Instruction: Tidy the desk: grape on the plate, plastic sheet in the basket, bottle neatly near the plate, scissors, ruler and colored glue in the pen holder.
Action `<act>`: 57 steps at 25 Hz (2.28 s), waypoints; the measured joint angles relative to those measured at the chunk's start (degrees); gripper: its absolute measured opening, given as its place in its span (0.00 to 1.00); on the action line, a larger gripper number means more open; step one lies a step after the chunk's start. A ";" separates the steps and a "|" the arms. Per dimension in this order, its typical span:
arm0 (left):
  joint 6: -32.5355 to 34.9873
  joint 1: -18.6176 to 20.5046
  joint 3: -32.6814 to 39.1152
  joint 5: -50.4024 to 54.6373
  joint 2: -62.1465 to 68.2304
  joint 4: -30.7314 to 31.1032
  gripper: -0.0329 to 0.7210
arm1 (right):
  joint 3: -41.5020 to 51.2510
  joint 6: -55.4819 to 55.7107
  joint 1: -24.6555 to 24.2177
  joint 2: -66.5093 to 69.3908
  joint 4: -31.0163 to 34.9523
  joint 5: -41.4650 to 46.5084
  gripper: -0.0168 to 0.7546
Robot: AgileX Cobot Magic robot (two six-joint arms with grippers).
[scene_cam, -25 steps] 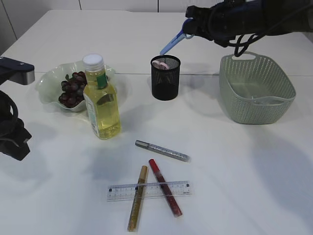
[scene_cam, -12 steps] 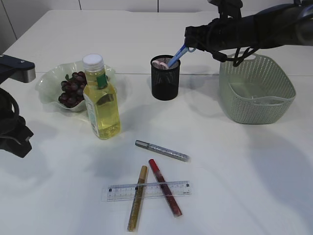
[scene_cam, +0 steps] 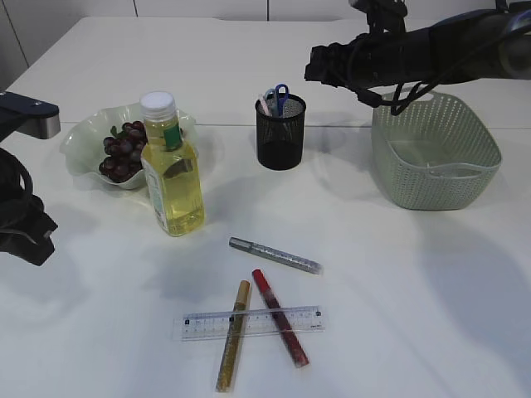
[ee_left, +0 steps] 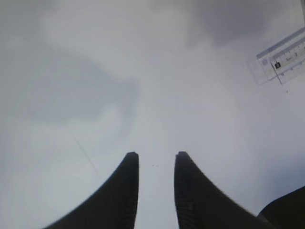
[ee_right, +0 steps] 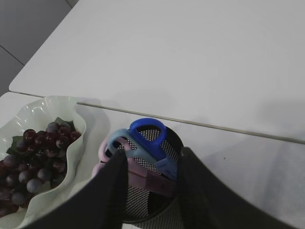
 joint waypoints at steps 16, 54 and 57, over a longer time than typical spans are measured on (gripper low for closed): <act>0.00 0.12 0.00 0.12 0.00 1.57 0.30 | 0.00 43.72 0.00 -10.72 -43.92 23.82 0.43; -3.08 0.24 0.03 -7.39 0.00 -0.49 0.53 | 21.89 13.85 30.16 -22.62 -67.85 43.18 0.50; -3.08 0.24 0.03 -7.88 0.00 -0.57 0.53 | 21.89 11.03 31.63 -20.84 -67.63 38.55 0.57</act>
